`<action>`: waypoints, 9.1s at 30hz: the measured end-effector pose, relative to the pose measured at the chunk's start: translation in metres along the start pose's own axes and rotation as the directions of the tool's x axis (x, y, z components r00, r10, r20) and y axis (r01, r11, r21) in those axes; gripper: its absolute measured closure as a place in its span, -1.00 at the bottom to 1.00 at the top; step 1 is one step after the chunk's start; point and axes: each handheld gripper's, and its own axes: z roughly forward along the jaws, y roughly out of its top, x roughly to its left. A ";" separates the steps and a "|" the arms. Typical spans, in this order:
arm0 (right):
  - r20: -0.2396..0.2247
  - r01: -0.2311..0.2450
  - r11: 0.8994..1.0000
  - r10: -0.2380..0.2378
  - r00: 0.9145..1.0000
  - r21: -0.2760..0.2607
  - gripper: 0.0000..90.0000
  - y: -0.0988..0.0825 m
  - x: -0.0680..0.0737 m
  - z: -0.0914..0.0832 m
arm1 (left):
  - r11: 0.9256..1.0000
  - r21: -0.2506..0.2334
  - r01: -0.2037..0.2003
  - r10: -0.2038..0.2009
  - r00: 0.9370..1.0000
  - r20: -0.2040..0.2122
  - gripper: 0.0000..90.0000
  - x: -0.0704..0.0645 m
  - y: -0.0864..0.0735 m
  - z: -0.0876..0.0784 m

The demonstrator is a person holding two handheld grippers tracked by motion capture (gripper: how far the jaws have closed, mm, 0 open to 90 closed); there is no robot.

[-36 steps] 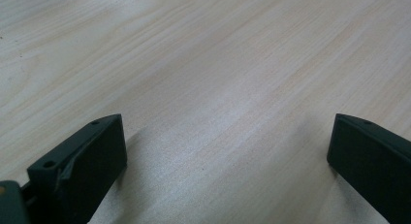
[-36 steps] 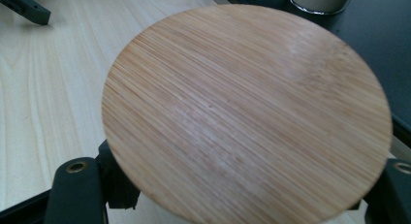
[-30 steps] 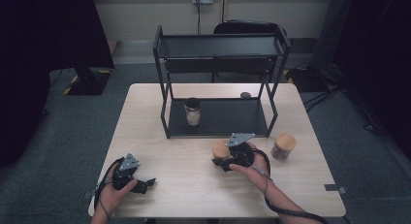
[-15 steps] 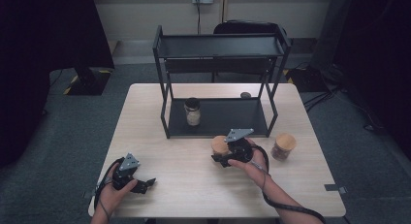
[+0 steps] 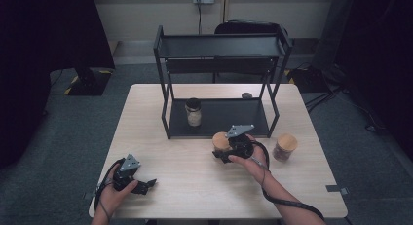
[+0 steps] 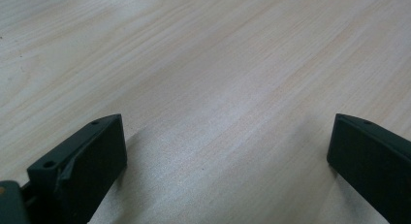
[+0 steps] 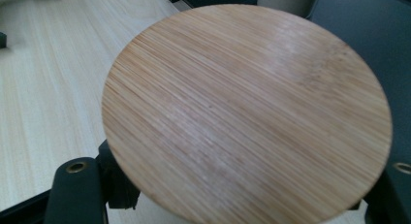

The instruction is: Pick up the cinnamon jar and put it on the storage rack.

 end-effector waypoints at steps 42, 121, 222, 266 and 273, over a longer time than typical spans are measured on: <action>0.065 -0.052 0.999 0.053 0.996 -0.014 -0.44 0.021 -0.031 0.009 | 1.000 0.000 0.000 0.000 1.000 0.000 -1.00 0.000 0.000 0.000; 0.162 -0.086 0.996 0.091 0.983 -0.038 -0.44 0.056 -0.063 0.045 | 1.000 0.000 0.000 0.000 1.000 0.000 -1.00 0.000 0.000 0.000; 0.206 -0.205 0.978 0.210 0.956 -0.049 -0.96 0.047 -0.067 0.031 | 1.000 0.000 -0.003 0.003 1.000 0.004 -1.00 0.001 0.000 0.000; 0.113 -0.224 0.974 0.228 0.967 -0.044 -0.93 -0.003 -0.033 -0.016 | 1.000 0.000 -0.007 0.007 1.000 0.007 -1.00 0.001 0.000 0.000; 0.101 -0.211 0.977 0.214 0.972 -0.040 -0.93 -0.007 -0.029 -0.021 | 1.000 0.000 -0.007 0.007 1.000 0.007 -1.00 0.001 0.000 0.000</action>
